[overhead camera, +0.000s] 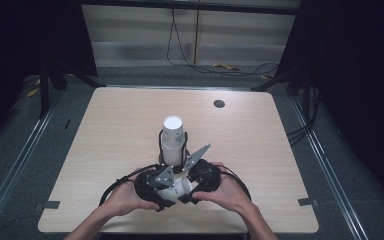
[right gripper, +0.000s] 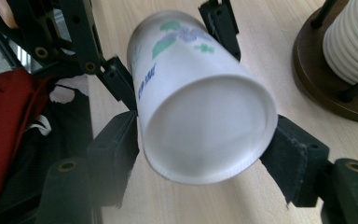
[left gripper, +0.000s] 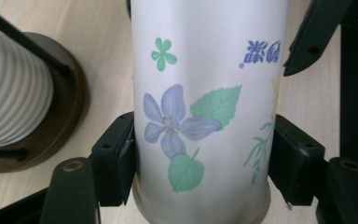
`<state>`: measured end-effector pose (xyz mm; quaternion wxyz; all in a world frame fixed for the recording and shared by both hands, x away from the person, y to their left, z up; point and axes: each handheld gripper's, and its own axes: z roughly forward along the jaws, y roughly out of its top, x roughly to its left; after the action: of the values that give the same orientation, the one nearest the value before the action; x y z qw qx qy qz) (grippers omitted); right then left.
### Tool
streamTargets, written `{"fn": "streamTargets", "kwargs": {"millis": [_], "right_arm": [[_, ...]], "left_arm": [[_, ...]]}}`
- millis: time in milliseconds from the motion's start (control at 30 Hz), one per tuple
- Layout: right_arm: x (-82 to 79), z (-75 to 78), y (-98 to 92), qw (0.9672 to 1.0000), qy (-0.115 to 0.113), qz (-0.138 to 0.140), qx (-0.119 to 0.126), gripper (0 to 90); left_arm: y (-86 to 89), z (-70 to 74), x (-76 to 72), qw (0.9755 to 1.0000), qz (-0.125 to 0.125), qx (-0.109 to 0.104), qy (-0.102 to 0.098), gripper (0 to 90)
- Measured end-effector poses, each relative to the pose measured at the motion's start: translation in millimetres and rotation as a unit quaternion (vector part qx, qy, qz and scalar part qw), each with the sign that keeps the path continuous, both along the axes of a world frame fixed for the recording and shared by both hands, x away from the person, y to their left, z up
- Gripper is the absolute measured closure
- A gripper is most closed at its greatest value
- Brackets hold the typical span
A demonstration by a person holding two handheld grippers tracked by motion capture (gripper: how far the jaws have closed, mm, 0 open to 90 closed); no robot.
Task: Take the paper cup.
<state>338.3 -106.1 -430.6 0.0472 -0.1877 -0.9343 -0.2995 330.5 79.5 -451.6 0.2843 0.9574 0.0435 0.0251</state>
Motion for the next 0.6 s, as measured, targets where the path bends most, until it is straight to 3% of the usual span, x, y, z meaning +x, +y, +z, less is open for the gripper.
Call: {"fn": "streamTargets", "kwargs": {"millis": [67, 300, 600], "right_arm": [[0.5, 0.1, -0.6, 1.0, 0.004, 0.004, 0.0, 30.4], [-0.5, -1.3, 2.2, 0.9999, 0.009, 0.011, 0.0, 32.2], [-0.8, 2.3, -2.1, 0.9997, 0.009, 0.018, 0.014, 35.3]], "left_arm": [[-2.1, -1.5, -0.5, 1.0, -0.005, 0.008, -0.001, 33.2], [-2.9, 0.4, -3.7, 0.9999, -0.009, 0.003, -0.004, 33.2], [0.3, 1.0, -3.2, 0.9998, -0.015, -0.014, -0.004, 30.5]]}}
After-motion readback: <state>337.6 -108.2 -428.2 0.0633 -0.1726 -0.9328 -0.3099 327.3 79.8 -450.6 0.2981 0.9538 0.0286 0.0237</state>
